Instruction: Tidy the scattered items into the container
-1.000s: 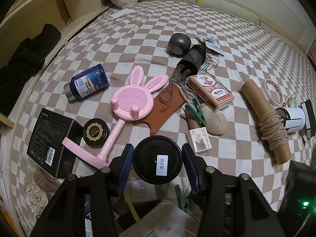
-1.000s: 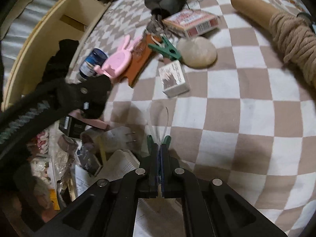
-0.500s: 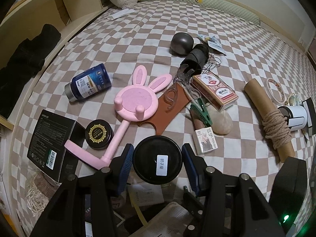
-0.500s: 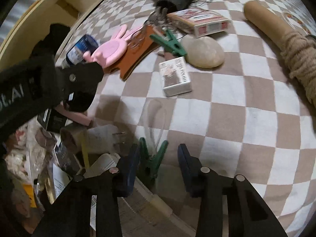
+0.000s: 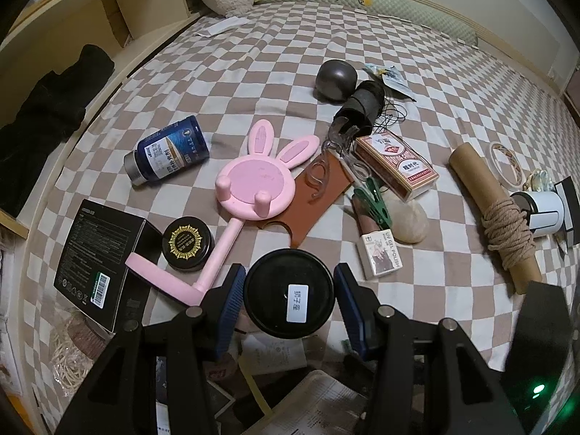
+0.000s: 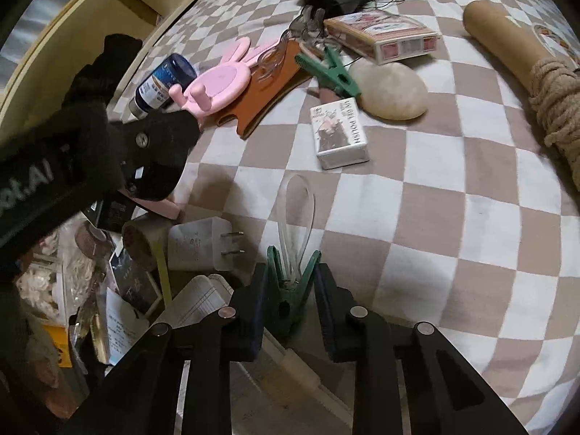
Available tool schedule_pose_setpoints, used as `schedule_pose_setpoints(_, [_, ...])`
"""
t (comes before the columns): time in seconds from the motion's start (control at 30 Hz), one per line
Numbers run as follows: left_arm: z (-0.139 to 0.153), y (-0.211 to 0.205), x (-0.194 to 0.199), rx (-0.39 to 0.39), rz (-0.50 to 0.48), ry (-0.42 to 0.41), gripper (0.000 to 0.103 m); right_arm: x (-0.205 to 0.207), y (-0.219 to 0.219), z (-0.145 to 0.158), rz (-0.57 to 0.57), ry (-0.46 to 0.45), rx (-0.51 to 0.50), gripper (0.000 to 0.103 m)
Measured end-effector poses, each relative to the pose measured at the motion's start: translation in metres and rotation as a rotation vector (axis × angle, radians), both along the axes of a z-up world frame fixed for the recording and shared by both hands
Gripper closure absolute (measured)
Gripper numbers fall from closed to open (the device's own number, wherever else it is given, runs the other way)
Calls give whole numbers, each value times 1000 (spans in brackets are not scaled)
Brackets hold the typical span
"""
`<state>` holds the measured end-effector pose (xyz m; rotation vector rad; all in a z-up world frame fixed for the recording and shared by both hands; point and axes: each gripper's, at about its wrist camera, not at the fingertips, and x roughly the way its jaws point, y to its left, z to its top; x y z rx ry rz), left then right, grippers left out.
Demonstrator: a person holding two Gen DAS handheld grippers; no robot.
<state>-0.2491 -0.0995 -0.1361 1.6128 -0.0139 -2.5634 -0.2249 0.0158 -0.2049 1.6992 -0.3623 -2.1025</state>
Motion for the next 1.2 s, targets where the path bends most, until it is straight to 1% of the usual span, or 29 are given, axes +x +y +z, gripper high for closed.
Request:
schedule_pose_setpoints(0.2, [4, 6, 2, 3, 4, 11, 53, 0, 22, 12, -33, 28, 4, 77])
schedule_pose_setpoints(0.57, [29, 35, 12, -12, -39, 49, 53, 9, 63, 58, -107, 136, 50, 77])
schedule_pose_setpoints(0.83, [64, 60, 27, -9, -79, 128, 53, 22, 102, 104, -151, 278, 112, 77])
schedule_pose_setpoints(0.9, [74, 67, 31, -6, -84, 150, 53, 26, 115, 119, -170, 310, 111, 77])
schedule_pose_setpoints(1.2, [117, 101, 50, 26, -133, 246, 53, 44, 161, 164, -224, 412, 132, 77])
